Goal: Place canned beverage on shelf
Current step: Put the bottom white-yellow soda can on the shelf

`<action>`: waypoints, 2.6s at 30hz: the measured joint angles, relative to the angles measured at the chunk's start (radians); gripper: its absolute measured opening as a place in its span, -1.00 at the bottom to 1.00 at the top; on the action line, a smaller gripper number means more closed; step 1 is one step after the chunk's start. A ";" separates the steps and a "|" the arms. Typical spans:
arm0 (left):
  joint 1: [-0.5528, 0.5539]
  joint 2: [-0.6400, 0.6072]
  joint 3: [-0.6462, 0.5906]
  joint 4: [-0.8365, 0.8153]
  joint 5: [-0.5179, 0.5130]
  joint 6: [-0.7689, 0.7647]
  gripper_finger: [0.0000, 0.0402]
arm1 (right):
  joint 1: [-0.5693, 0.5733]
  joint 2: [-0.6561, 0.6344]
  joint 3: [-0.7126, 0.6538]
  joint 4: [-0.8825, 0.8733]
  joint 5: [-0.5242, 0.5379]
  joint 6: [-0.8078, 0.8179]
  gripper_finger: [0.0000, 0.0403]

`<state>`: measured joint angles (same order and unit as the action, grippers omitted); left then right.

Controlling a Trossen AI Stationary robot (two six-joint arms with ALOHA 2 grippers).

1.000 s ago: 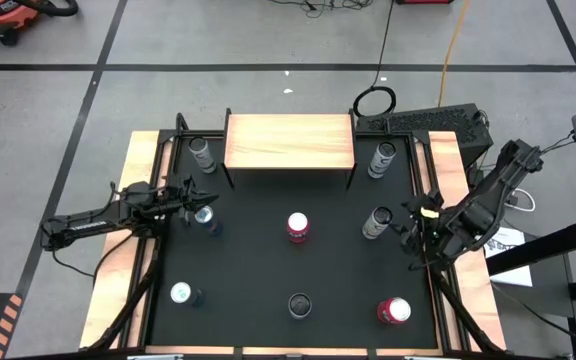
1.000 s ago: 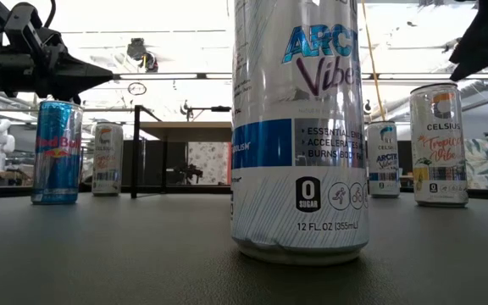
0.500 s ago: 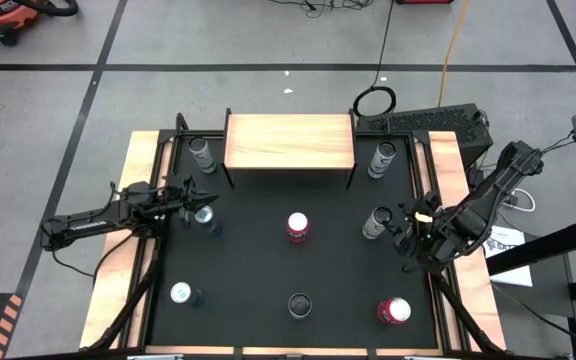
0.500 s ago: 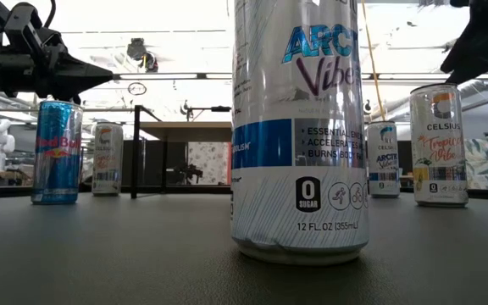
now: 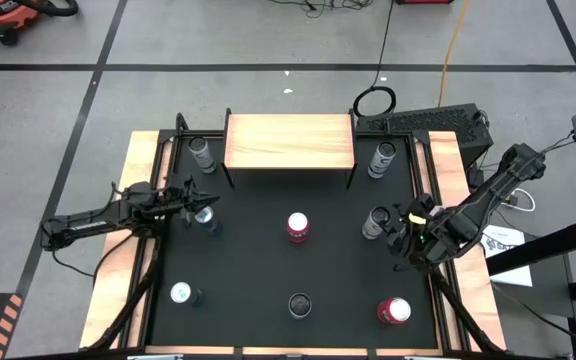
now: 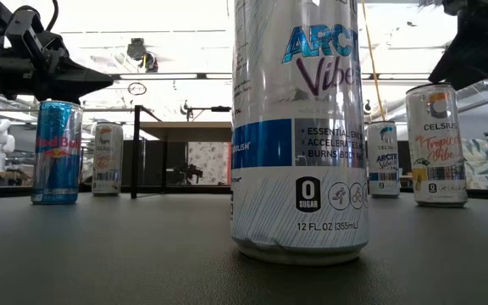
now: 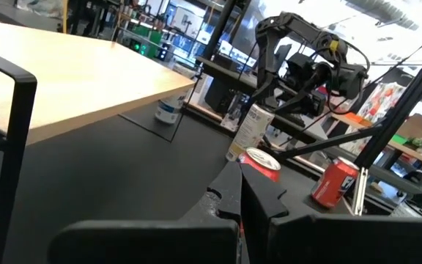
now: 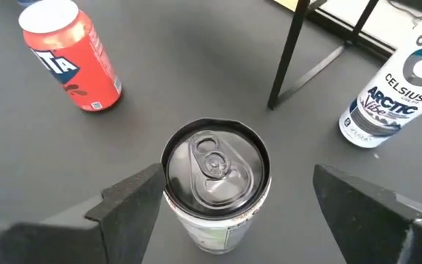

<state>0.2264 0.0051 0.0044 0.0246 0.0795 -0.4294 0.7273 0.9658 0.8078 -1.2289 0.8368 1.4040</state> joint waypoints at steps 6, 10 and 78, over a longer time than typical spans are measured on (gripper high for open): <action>0.000 0.000 0.000 0.001 0.000 0.000 -1.00 | 0.000 -0.014 -0.001 -0.001 0.000 -0.010 0.65; 0.000 0.000 0.000 0.001 0.000 -0.002 -1.00 | 0.000 -0.042 -0.002 -0.002 0.011 -0.012 0.65; 0.000 0.001 0.000 0.002 0.000 -0.008 -1.00 | -0.140 0.042 -0.069 0.227 -0.074 -0.163 0.08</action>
<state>0.2268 0.0063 0.0046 0.0261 0.0795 -0.4370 0.5869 1.0080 0.7391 -1.0016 0.7629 1.2407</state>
